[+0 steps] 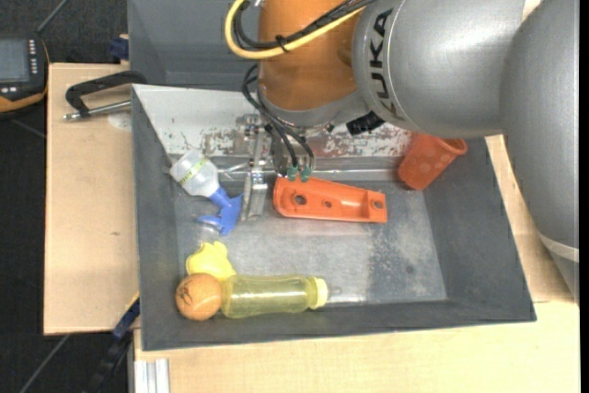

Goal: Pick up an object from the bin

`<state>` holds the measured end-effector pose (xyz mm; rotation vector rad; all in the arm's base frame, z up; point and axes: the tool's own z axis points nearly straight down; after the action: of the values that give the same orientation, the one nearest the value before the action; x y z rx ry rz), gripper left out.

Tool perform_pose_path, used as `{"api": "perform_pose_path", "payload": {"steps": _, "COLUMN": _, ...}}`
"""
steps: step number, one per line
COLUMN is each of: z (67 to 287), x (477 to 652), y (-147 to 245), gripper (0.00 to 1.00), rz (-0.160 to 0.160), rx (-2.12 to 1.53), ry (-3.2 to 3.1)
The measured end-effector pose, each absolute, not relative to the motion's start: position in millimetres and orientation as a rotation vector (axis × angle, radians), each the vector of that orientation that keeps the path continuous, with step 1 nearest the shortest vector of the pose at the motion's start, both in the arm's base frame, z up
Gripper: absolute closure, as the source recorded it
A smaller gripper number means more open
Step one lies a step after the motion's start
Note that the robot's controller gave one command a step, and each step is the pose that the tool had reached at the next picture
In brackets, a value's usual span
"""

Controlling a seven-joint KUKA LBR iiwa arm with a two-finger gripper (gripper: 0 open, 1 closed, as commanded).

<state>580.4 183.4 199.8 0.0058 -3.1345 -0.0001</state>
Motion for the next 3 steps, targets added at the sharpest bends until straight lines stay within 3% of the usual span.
{"api": "perform_pose_path", "payload": {"steps": 1, "z": 205, "x": 582.2, "y": 182, "gripper": 0.00, "rz": -0.003, "rx": 0.002, "ry": -3.143}}
{"api": "perform_pose_path", "payload": {"steps": 2, "z": 195, "x": 530.1, "y": 138, "gripper": 0.00, "rz": -0.003, "rx": 0.134, "ry": -3.137}}
{"api": "perform_pose_path", "payload": {"steps": 3, "z": 209, "x": 530.9, "y": 108, "gripper": 0.00, "rz": -0.005, "rx": 0.309, "ry": -3.128}}
